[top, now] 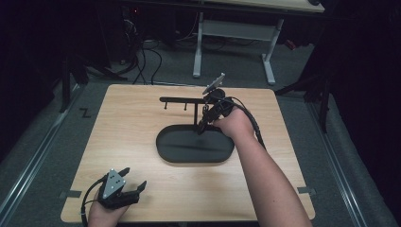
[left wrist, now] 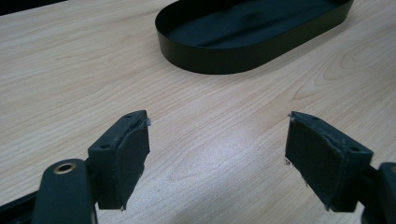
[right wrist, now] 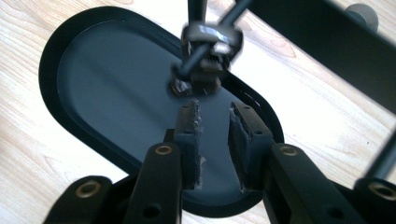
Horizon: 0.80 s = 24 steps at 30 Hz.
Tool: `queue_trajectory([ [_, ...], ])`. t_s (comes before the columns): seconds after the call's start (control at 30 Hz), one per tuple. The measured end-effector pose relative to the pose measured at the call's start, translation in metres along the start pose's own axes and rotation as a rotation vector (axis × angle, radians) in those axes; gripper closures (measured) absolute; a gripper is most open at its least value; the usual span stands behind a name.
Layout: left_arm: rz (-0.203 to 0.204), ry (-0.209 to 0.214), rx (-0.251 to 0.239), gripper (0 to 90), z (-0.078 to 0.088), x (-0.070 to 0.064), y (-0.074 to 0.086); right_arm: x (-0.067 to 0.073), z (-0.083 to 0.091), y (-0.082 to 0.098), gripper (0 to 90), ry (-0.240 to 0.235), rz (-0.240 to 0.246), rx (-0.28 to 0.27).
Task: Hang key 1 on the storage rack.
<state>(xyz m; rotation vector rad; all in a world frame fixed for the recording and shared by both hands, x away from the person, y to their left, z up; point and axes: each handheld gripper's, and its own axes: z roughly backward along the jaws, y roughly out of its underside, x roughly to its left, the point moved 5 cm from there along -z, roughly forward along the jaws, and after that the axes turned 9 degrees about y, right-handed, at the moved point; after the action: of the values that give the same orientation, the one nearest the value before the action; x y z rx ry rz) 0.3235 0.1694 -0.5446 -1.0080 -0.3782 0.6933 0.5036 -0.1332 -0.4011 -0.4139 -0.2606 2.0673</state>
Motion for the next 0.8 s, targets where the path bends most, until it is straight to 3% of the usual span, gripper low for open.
queue_trajectory([
  [0.17,-0.004,-0.002,-0.003,22.2,-0.002,-0.001,0.000,-0.004,0.005,0.010,70.1,-0.005,-0.004,-0.010],
  [0.43,-0.010,0.006,0.010,22.1,-0.005,-0.005,0.000,-0.007,0.013,0.045,61.0,-0.022,-0.029,-0.050],
  [0.63,-0.014,0.009,0.019,22.1,-0.007,-0.006,0.000,-0.005,0.009,0.068,55.5,-0.041,-0.036,-0.083],
  [0.8,-0.012,0.008,0.018,22.1,-0.007,-0.006,0.000,0.001,-0.004,0.096,53.6,-0.058,-0.019,-0.110],
])
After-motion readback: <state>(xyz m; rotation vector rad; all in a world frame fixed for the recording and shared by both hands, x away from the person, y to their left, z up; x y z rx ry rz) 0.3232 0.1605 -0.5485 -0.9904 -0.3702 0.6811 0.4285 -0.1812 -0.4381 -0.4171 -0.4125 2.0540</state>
